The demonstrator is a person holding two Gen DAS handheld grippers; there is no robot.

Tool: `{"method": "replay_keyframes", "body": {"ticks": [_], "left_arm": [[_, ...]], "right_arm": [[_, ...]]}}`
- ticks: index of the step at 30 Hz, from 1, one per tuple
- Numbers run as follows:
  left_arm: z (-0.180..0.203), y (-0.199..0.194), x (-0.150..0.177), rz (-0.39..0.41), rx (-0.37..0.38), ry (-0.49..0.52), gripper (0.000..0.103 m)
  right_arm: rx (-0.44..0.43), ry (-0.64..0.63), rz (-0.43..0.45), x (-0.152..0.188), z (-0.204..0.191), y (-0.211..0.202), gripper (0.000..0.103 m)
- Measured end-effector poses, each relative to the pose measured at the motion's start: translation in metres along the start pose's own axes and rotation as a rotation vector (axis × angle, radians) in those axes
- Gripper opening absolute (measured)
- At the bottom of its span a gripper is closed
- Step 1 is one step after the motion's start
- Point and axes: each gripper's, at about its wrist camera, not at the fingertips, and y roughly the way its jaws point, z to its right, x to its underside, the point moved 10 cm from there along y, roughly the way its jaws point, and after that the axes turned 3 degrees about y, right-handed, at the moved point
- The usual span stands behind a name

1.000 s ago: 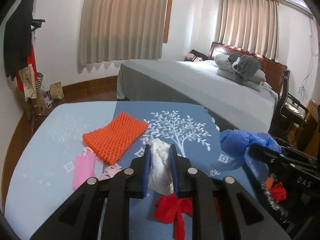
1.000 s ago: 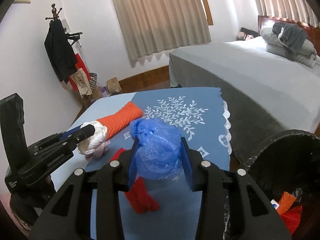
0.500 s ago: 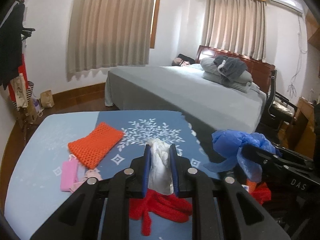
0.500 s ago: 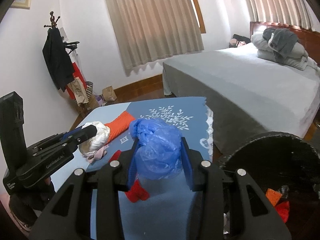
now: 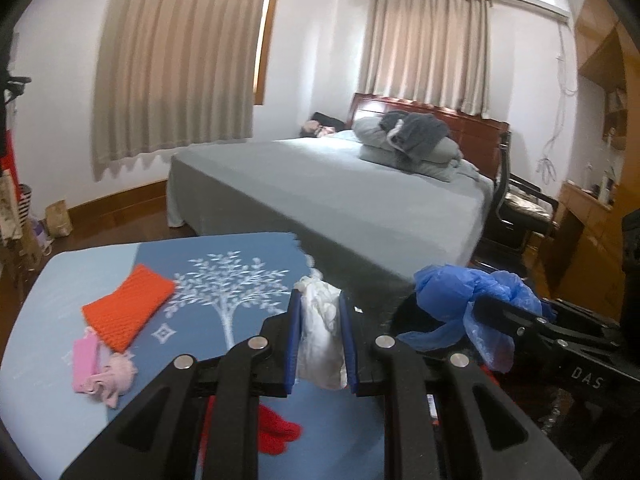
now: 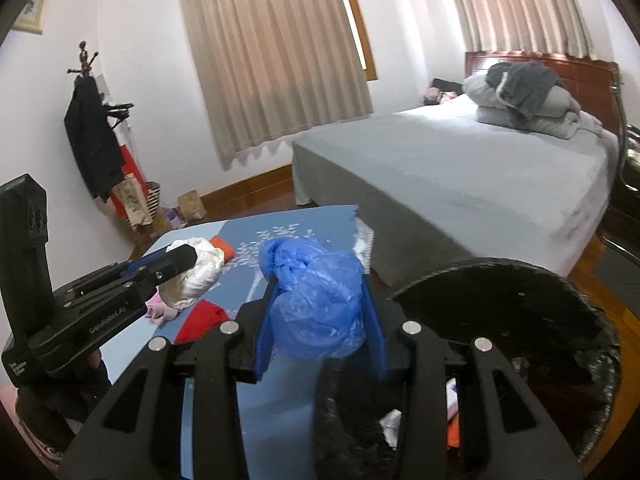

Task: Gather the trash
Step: 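Carry the white tissue and blue bag over the black bin and release both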

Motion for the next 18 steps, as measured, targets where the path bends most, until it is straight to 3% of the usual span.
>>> {"method": "replay_keyframes", "body": {"ticks": [18], "left_arm": [[0.126,0.032,-0.015,0.001,0.210,0.104,0.019]], "right_arm": [[0.206,0.089,0.034,0.019,0.110,-0.053,0.038]]}}
